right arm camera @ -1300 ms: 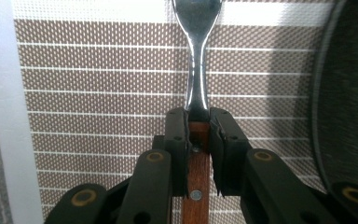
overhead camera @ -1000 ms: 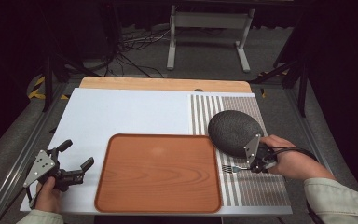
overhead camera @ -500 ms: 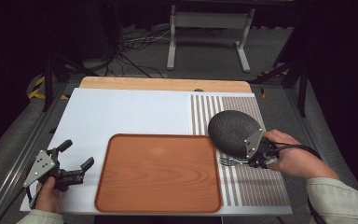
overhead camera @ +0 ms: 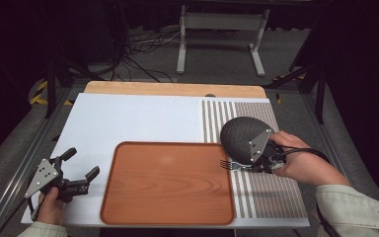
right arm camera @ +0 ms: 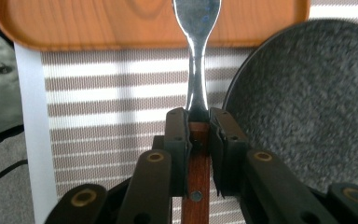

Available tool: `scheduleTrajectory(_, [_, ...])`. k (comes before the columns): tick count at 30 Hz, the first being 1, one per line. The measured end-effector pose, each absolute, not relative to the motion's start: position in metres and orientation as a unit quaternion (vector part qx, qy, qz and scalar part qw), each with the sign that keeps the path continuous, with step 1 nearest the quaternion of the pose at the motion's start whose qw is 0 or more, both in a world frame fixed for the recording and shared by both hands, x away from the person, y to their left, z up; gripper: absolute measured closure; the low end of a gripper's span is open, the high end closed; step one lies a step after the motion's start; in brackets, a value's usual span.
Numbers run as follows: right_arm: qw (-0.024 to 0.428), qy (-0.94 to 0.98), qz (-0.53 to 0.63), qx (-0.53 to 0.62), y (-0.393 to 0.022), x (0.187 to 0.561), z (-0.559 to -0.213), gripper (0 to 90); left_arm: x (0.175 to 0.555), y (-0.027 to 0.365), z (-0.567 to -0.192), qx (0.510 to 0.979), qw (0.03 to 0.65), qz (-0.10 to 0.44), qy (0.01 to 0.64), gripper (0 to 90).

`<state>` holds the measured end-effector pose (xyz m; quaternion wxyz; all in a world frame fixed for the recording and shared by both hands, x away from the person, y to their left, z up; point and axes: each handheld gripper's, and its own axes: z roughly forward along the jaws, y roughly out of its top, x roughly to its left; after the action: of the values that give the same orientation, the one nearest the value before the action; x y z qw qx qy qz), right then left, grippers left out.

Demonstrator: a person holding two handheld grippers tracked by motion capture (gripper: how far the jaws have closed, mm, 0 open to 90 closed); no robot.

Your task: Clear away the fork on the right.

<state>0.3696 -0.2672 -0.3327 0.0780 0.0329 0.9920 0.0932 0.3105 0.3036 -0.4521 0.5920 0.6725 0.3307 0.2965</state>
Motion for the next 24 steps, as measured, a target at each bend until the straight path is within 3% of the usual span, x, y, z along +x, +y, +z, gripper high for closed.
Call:
scheduleTrajectory(16, [0.082, 0.981, 0.154, 0.090, -0.225, 0.370, -0.325, 78.4, 0.310, 0.304, -0.452, 0.671, 0.593, 0.297, 0.331, 0.2])
scheduleTrajectory(24, [0.058, 0.970, 0.170, 0.163, -0.211, 0.369, -0.328, 78.5, 0.310, 0.305, -0.452, 0.671, 0.593, 0.298, 0.331, 0.2])
